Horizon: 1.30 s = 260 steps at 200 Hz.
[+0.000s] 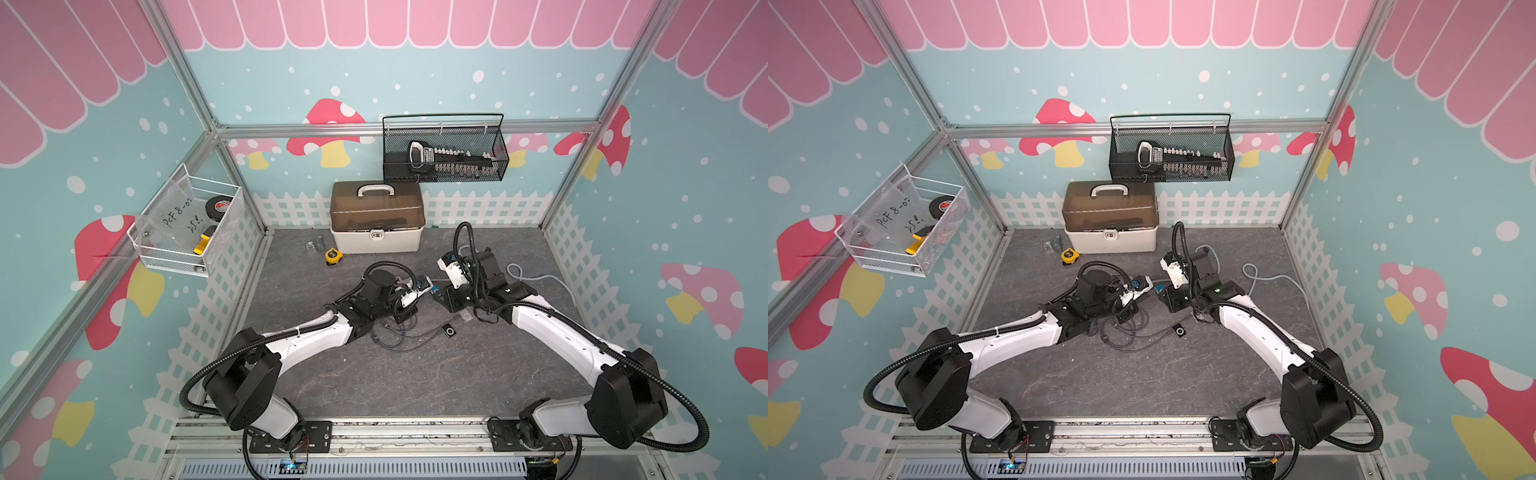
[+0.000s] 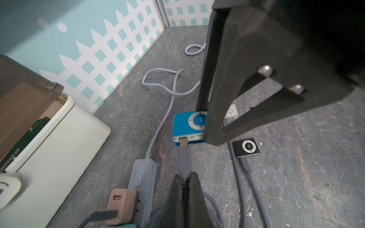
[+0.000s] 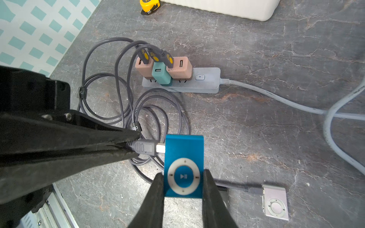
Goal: Charge mp3
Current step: Insert the charging cable into the MP3 player.
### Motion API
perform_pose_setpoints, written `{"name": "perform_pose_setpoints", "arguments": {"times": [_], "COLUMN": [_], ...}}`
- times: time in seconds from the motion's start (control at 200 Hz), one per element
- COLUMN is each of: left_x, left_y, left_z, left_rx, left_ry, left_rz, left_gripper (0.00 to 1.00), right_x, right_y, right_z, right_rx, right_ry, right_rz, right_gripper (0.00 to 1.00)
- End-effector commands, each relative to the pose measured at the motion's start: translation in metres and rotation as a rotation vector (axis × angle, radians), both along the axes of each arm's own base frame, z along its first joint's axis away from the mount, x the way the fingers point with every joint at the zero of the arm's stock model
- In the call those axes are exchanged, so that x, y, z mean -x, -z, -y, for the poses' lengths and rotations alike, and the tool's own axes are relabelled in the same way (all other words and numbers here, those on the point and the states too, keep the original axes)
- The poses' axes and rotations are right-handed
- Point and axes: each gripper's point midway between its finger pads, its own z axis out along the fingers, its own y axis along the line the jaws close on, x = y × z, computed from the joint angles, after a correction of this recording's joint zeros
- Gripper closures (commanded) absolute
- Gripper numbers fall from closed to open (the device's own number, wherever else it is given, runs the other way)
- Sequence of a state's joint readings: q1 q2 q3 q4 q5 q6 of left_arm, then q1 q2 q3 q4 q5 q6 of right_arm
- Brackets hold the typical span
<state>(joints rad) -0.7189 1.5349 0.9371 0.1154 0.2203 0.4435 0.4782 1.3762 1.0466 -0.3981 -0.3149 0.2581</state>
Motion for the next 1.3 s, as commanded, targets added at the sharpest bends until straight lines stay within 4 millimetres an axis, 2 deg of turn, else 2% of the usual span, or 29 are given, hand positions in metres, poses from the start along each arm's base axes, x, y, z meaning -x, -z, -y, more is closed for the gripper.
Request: {"name": "perform_pose_setpoints", "arguments": {"times": [0.0, 0.325, 0.675, 0.92, 1.296], "left_x": [0.0, -0.002, -0.005, -0.008, 0.007], "left_y": [-0.02, -0.028, -0.027, -0.03, -0.012], "left_z": [0.012, 0.028, 0.039, 0.045, 0.046], "left_rx": [0.038, 0.008, 0.008, 0.084, 0.038], "left_ry": [0.034, 0.036, 0.027, -0.029, 0.023], "left_rz": [0.004, -0.009, -0.023, -0.092, -0.031], "left_gripper": [1.0, 1.0, 1.0, 1.0, 1.0], "right_x": [0.022, 0.021, 0.019, 0.02, 0.021], "right_y": [-0.028, -0.026, -0.032, -0.035, -0.036], "right_z": [-0.026, -0.027, -0.029, -0.025, -0.028], "right_rx": [-0.081, -0.051, -0.071, -0.079, -0.107], "right_ry": [-0.158, -0.161, -0.159, -0.143, -0.137], "right_rz": [0.046, 0.053, 0.067, 0.104, 0.077], "right_gripper": [0.94, 0.94, 0.94, 0.94, 0.94]}}
